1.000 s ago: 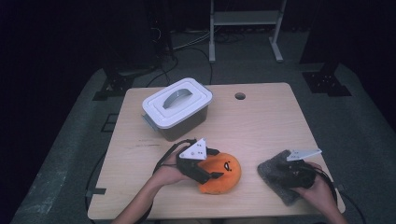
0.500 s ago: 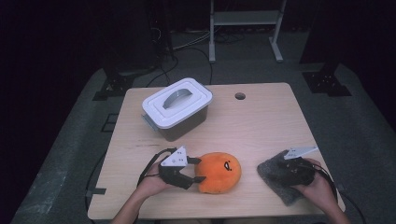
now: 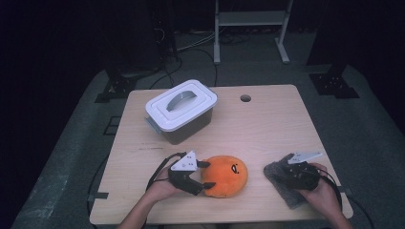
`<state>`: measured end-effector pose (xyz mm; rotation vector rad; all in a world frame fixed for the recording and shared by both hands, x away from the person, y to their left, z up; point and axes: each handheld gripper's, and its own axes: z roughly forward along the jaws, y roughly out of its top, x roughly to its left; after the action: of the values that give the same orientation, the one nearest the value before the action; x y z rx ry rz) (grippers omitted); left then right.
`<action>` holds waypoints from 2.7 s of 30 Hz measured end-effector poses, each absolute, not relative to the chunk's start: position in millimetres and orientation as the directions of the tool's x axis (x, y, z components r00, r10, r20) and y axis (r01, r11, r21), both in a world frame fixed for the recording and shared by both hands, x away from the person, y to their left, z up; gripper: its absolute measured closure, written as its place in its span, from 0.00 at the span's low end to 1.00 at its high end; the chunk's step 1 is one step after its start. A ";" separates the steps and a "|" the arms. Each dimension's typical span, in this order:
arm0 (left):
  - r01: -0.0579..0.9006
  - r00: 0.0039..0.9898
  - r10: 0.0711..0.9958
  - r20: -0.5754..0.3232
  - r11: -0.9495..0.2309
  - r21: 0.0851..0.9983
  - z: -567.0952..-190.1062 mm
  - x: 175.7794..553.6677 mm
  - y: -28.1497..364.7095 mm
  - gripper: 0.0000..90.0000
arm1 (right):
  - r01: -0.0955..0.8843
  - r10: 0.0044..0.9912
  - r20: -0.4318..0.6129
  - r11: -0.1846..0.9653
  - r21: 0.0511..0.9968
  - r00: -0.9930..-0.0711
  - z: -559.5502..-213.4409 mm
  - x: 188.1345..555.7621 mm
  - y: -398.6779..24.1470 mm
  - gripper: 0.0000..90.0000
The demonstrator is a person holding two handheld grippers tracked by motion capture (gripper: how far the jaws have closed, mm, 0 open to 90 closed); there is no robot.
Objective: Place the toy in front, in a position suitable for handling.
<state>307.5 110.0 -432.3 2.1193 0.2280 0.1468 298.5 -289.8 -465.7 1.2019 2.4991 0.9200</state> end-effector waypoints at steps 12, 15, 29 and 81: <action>0.107 0.979 0.204 0.002 -0.518 0.849 -429.9 317.3 104.7 0.33 | 0.735 0.709 0.388 0.269 0.622 -0.589 -456.0 307.9 -309.6 0.84; 0.108 0.978 0.208 0.004 -0.522 0.846 -427.9 321.6 100.9 0.35 | 0.680 0.650 0.402 0.247 0.691 -0.645 -432.3 303.0 -300.0 0.84; 0.073 0.974 0.220 0.047 -0.504 0.860 -425.6 319.2 84.3 0.37 | 0.415 0.489 0.171 0.451 0.790 -0.855 -406.4 286.9 -195.1 0.82; 0.201 0.944 0.327 -0.050 -0.446 0.872 -435.9 329.7 93.4 0.38 | 0.446 0.556 0.212 0.328 0.833 -0.804 -418.4 287.6 -227.0 0.80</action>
<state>329.7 93.4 -435.9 2.0482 0.3766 0.1515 287.6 -227.0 -418.4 0.9353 2.4663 1.4898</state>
